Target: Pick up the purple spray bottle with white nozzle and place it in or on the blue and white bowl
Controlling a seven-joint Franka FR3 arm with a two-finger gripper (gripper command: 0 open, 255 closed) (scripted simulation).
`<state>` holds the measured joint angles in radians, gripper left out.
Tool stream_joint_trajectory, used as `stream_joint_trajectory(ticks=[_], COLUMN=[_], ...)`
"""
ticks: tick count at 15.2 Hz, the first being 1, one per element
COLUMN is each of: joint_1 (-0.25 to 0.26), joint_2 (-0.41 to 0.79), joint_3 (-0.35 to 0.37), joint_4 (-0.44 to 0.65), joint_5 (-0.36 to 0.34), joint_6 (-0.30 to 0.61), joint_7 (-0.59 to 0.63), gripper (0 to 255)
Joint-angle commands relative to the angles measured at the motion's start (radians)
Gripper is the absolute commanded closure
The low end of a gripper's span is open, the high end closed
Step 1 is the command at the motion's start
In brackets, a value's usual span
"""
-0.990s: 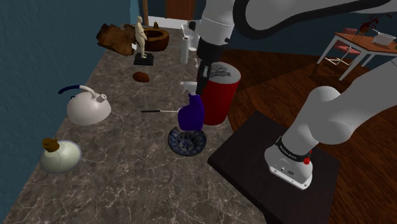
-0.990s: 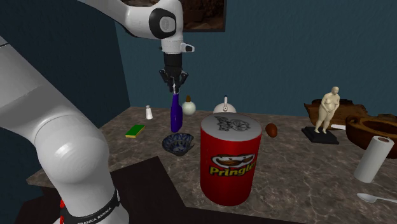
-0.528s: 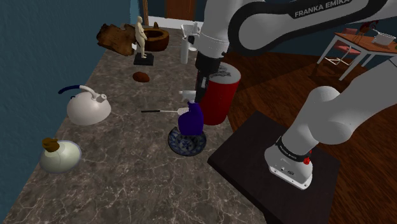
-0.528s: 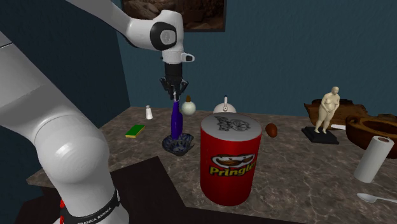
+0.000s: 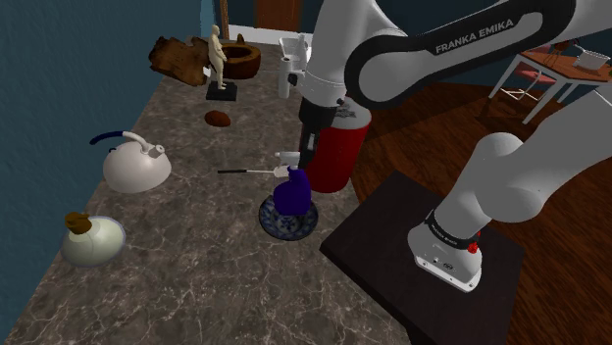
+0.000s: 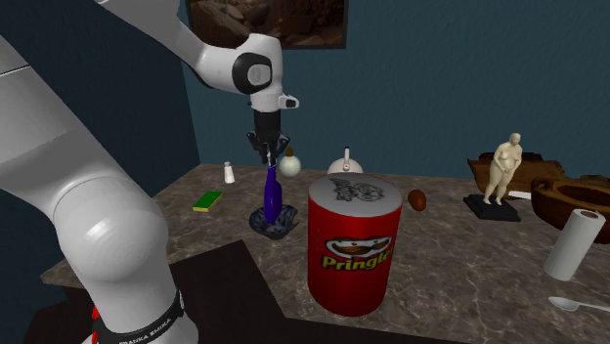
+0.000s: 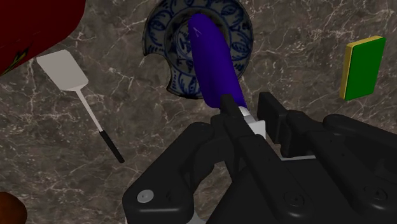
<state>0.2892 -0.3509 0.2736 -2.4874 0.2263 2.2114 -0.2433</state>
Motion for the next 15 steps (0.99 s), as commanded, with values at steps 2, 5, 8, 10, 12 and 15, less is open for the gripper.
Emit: stream_joint_trajectory(ticks=[2,5,8,10,12,15], joint_1=[0.000,0.000,0.000,0.000,0.000,-0.004], joint_2=[0.001,0.001,0.001,0.001,0.001,-0.051], joint_3=[0.000,0.000,0.000,0.000,0.000,-0.017], joint_4=[-0.003,-0.003,-0.003,-0.003,-0.003,0.056], joint_5=[0.000,0.000,0.000,0.000,0.000,-0.006], joint_6=[0.005,0.005,0.005,0.005,0.005,-0.107], joint_7=[-0.001,-0.001,-0.001,-0.001,-0.001,-0.001], gripper=[255,255,0,0,0,0])
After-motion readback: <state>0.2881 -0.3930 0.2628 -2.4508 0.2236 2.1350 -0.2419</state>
